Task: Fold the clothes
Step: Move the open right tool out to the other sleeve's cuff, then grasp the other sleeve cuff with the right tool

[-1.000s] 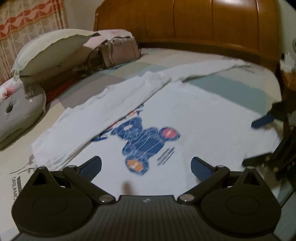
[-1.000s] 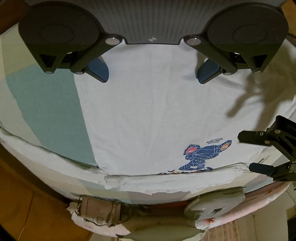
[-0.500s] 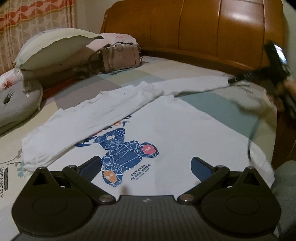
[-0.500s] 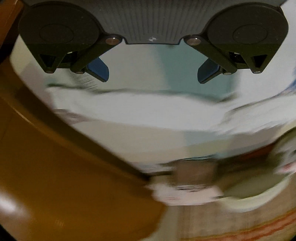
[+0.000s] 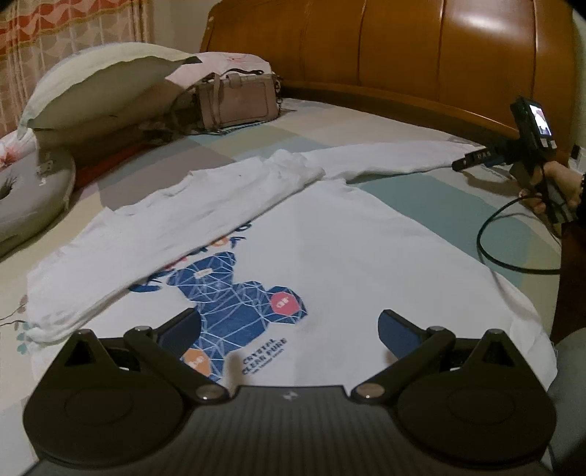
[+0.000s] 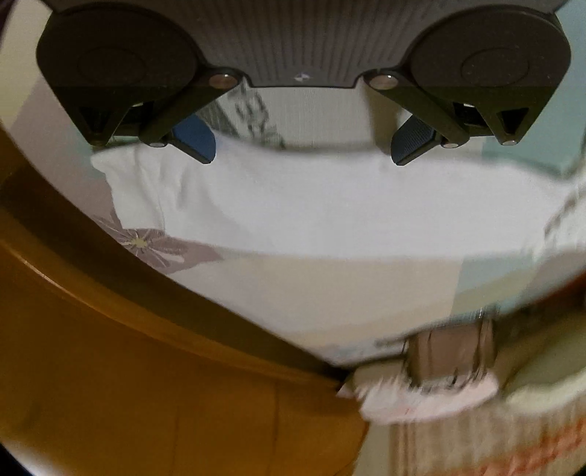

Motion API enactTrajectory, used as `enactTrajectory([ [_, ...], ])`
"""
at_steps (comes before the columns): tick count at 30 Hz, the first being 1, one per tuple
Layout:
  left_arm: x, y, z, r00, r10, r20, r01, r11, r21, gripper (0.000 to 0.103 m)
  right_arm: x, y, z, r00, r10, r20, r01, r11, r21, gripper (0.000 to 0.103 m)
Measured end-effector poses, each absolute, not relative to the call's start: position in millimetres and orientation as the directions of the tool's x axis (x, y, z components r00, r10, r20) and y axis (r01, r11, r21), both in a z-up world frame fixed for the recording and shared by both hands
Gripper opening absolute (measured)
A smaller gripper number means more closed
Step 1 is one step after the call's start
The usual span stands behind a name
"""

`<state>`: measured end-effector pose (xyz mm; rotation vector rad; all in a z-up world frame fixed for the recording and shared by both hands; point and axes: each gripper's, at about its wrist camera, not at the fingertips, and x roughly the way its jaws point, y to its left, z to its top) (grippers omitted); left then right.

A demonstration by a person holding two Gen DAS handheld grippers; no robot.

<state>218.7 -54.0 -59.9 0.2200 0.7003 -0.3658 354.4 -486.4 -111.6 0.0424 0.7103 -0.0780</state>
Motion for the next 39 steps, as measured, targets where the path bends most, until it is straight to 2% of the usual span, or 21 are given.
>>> enactTrajectory([
  [2,220,-56,-61,0.703,-0.256,-0.664,0.402,0.913,0.073,0.102,351,-482,-106,0.751,-0.044,-0.659,0.065,0.998,0.007,0.103],
  [6,220,-60,-60,0.703,-0.260,-0.661,0.407,0.911,0.074,0.102,358,-478,-93,0.802,0.008,-0.597,0.038,0.997,0.064,0.103],
  [9,217,-60,-60,0.703,-0.254,-0.664,0.404,0.911,0.079,0.102,369,-475,-100,0.787,0.072,-0.613,0.014,0.991,0.135,0.103],
  [15,216,-53,-60,0.705,-0.249,-0.664,0.402,0.911,0.086,0.102,344,-469,-106,0.755,0.058,-0.653,-0.013,0.997,0.074,0.103],
  [20,220,-55,-63,0.705,-0.277,-0.653,0.409,0.911,0.055,0.102,310,-488,-100,0.765,0.064,-0.641,0.028,0.991,0.133,0.103],
  [25,220,-61,-64,0.700,-0.298,-0.649,0.429,0.902,0.050,0.102,317,-496,-110,0.764,0.074,-0.641,0.036,0.987,0.157,0.103],
  [33,223,-64,-60,0.706,-0.307,-0.638,0.430,0.902,0.042,0.102,348,-482,-116,0.762,0.022,-0.647,0.027,0.997,0.066,0.103],
  [39,226,-67,-61,0.705,-0.317,-0.634,0.434,0.900,0.034,0.102,357,-492,-118,0.792,0.042,-0.609,0.035,0.993,0.115,0.103],
])
